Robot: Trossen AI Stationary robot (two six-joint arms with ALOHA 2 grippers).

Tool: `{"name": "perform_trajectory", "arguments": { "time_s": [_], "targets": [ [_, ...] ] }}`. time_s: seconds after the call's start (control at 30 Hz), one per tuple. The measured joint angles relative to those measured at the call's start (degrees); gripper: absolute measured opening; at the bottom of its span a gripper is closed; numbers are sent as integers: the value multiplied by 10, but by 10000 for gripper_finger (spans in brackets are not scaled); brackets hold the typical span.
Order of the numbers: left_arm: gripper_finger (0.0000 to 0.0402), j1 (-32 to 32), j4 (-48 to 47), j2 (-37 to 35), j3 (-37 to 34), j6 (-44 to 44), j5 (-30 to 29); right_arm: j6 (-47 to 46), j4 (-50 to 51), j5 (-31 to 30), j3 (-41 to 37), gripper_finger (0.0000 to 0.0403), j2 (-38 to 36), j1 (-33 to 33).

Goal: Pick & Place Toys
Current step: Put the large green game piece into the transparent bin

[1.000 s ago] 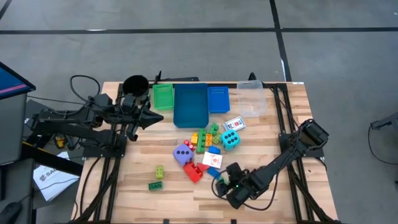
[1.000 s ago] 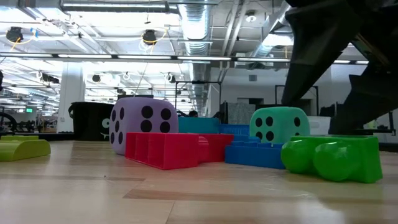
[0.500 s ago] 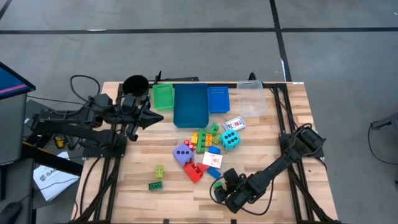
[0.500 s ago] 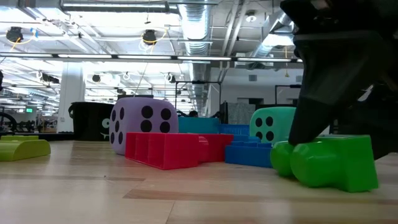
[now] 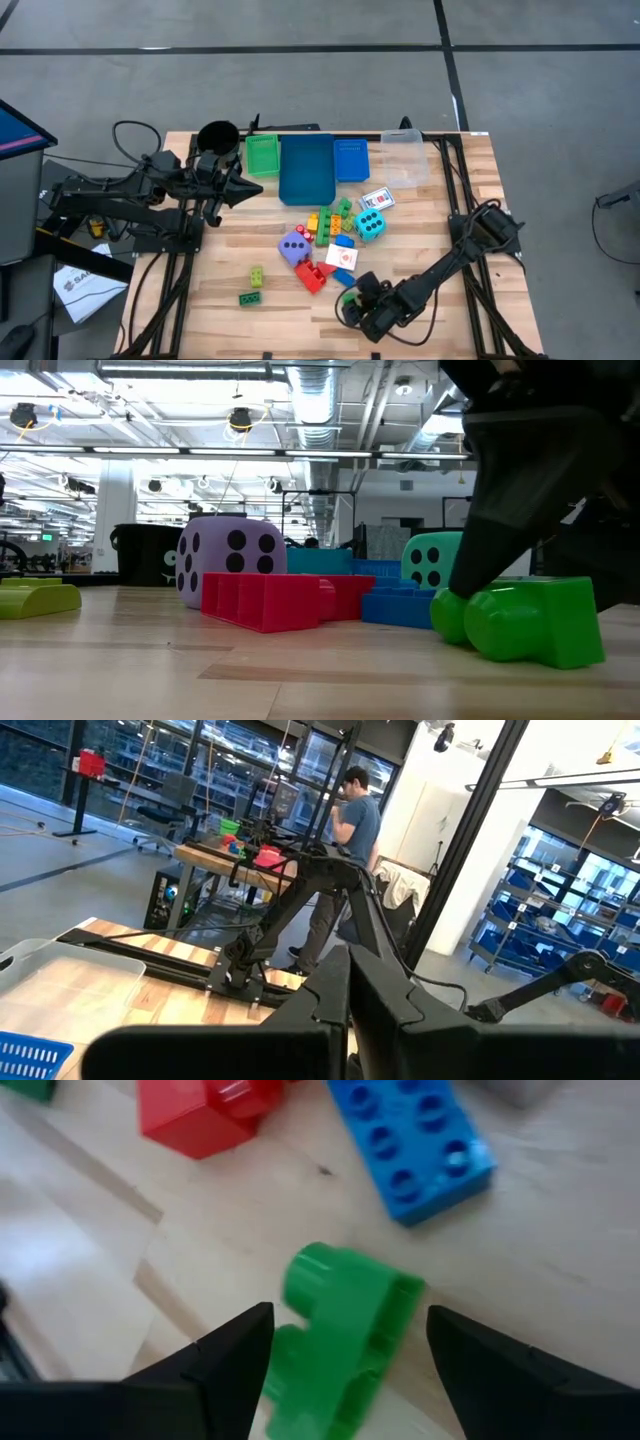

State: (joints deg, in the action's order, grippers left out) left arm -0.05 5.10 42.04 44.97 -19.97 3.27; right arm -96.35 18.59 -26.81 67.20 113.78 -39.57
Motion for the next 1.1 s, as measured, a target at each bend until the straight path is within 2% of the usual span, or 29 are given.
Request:
{"name": "perform_trajectory", "arguments": {
  "time_s": [0.2, 0.33, 0.63, 0.7, 1.1],
  "targets": [
    [2, 0, 0, 0, 0, 0, 0, 23, -28, 4, 0, 238, 1, 0],
    [2, 0, 0, 0, 0, 0, 0, 23, -26, 4, 0, 210, 1, 0],
    [2, 0, 0, 0, 0, 0, 0, 42, -29, -8, 0, 81, -2, 2],
    [2, 0, 0, 0, 0, 0, 0, 59, -34, -16, 0, 64, -2, 3],
    [2, 0, 0, 0, 0, 0, 0, 166, -77, -15, 10, 41, -6, 20]
  ]
}}
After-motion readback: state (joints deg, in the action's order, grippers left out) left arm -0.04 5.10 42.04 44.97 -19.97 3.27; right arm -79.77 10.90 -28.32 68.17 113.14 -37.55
